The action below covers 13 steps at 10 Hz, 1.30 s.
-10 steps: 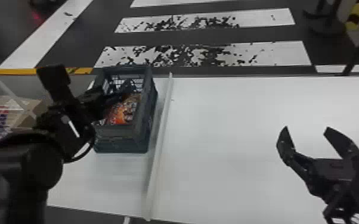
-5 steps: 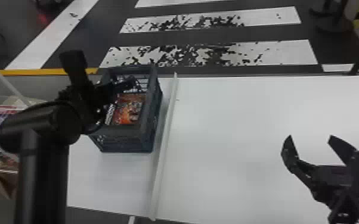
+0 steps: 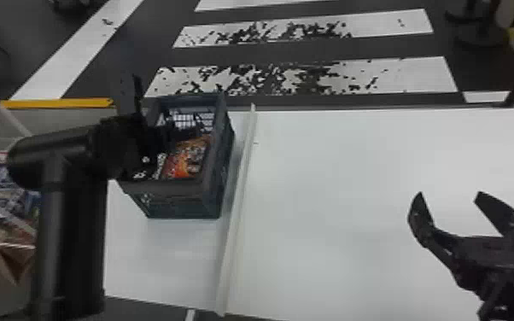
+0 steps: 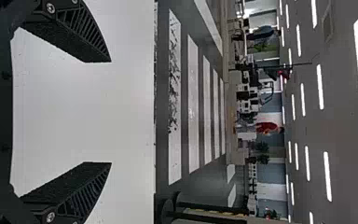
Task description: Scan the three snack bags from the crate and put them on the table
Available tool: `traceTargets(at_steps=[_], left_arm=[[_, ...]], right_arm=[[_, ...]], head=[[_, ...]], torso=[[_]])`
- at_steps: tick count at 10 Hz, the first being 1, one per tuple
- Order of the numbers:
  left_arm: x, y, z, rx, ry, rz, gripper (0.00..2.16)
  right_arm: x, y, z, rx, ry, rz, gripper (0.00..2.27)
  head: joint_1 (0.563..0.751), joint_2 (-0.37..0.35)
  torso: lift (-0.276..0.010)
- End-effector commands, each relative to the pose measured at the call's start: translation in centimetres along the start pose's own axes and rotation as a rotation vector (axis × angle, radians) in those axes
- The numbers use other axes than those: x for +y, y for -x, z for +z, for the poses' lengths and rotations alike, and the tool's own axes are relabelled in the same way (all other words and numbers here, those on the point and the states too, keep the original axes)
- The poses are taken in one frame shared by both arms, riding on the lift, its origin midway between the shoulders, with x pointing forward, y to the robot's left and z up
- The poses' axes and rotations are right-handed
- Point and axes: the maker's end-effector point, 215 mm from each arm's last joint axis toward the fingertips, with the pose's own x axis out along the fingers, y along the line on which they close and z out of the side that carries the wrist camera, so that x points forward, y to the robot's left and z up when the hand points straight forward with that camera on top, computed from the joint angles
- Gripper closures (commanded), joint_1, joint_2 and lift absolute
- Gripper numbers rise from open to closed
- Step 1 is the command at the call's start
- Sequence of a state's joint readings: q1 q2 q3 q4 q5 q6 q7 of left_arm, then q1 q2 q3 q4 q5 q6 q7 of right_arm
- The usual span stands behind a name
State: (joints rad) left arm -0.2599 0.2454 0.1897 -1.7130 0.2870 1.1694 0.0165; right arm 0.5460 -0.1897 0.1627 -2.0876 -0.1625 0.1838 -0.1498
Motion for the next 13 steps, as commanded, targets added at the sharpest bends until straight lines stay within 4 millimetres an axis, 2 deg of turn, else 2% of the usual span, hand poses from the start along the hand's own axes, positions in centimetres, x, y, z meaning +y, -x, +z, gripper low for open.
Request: traceTargets(at_steps=[1,2,5,8,10,13], left_arm=[[0.9,-0.5,-1.6,0.071,-0.002,0.020,0.14],[1.2,-0.5,-2.5,0.109,-0.003,0.027,0.14],[1.3,-1.7,-3.3,0.179,0.013,0.016,0.18],[0.1,-3.4,-3.3,0.226,-0.010,0.008,0.18],[-0.8,-3.7,-2.3,0.231,-0.041,0.006,0.20],[0.7,-3.7,-3.0,0.268,-0.076,0.062,0.20]], right_arm=[[0.0,0.4,0.7,-0.023,-0.003,0.007,0.10],[0.0,0.6,1.0,-0.031,-0.014,0.010,0.10],[0.3,1.1,1.8,-0.060,-0.018,0.018,0.09],[0.1,1.6,2.9,-0.097,-0.021,0.014,0.09],[-0.2,2.0,3.2,-0.106,-0.022,0.006,0.09],[-0.2,2.3,3.5,-0.121,-0.022,0.004,0.09]], head=[[0.695,0.208],[0.695,0.213],[0.695,0.226],[0.695,0.218],[0.695,0.207],[0.695,0.198]], torso=[[-0.094],[-0.094],[-0.094],[-0.094],[-0.094],[-0.094]])
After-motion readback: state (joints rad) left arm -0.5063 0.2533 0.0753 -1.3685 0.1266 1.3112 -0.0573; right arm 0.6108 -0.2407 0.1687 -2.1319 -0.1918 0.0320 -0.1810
